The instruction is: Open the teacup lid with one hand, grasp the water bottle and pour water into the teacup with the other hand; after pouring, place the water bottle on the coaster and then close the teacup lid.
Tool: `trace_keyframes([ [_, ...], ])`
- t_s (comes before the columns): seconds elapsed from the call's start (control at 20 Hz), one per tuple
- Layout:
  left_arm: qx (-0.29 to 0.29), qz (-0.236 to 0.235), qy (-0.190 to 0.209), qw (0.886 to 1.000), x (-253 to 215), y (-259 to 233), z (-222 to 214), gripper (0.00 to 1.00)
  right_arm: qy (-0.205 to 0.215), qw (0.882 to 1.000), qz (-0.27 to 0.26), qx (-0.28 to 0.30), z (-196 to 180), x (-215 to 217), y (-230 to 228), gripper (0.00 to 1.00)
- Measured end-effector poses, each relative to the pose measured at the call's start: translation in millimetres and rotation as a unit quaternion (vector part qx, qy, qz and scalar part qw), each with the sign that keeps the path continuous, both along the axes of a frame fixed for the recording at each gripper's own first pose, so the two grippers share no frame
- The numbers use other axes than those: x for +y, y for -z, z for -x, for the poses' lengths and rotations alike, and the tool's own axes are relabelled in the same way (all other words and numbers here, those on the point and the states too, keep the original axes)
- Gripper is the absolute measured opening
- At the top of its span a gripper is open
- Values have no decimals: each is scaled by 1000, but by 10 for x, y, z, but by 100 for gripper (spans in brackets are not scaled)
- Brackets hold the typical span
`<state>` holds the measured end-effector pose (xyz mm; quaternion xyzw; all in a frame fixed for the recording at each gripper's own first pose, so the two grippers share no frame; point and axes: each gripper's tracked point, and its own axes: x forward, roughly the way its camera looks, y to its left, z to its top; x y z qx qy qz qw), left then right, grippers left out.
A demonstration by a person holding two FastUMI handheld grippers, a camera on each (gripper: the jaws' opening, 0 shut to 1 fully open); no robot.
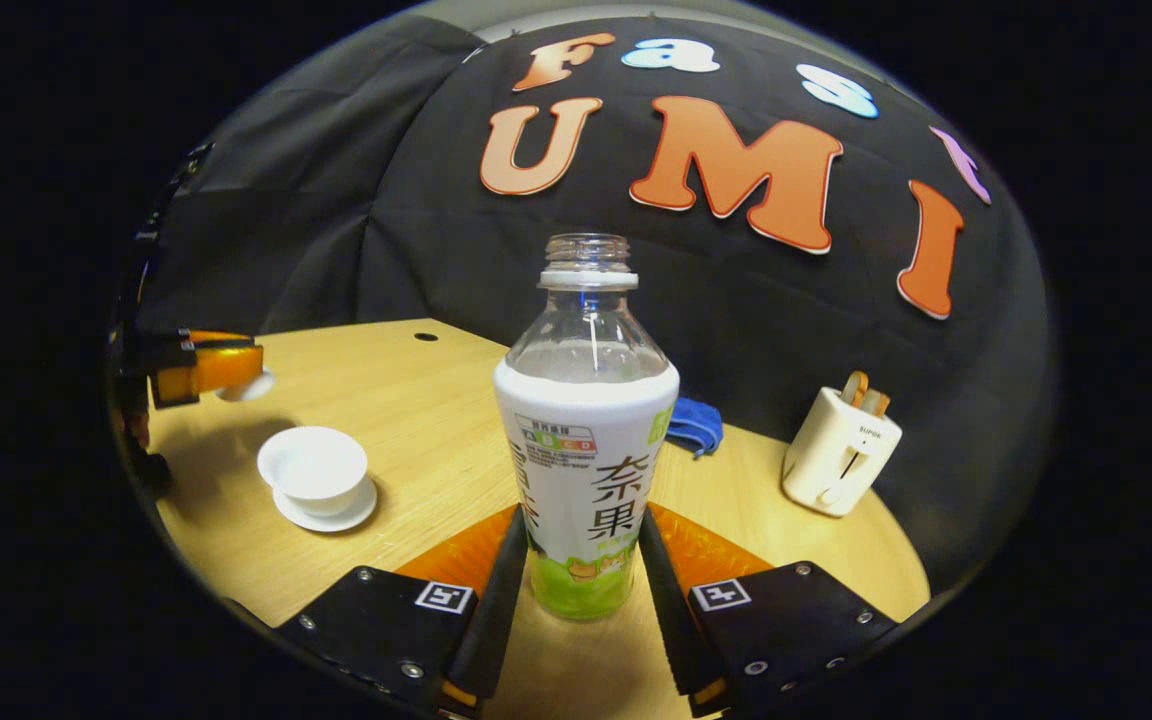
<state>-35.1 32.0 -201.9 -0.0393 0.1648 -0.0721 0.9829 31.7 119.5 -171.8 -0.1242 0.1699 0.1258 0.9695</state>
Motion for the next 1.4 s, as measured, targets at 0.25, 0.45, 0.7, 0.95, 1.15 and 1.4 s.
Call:
trace_keyframes([
  [0.25,-1,4,-4,1000,72,-3,29,29,-13,995,99,-12,-66,-44,82,65],
  [0.45,7,5,-7,1000,108,69,58,29,-21,984,172,-29,-87,-59,109,65],
  [0.7,9,7,-5,1000,116,91,67,29,-39,960,272,-59,-172,-33,79,65],
  [0.95,13,8,-6,1000,150,140,87,29,-53,933,342,-96,-250,25,-6,65],
  [1.15,15,11,-5,1000,164,161,113,29,-61,911,384,-137,-300,110,-130,65],
  [1.4,14,13,-4,1000,181,174,133,29,-80,885,424,-174,-286,233,-243,64],
])
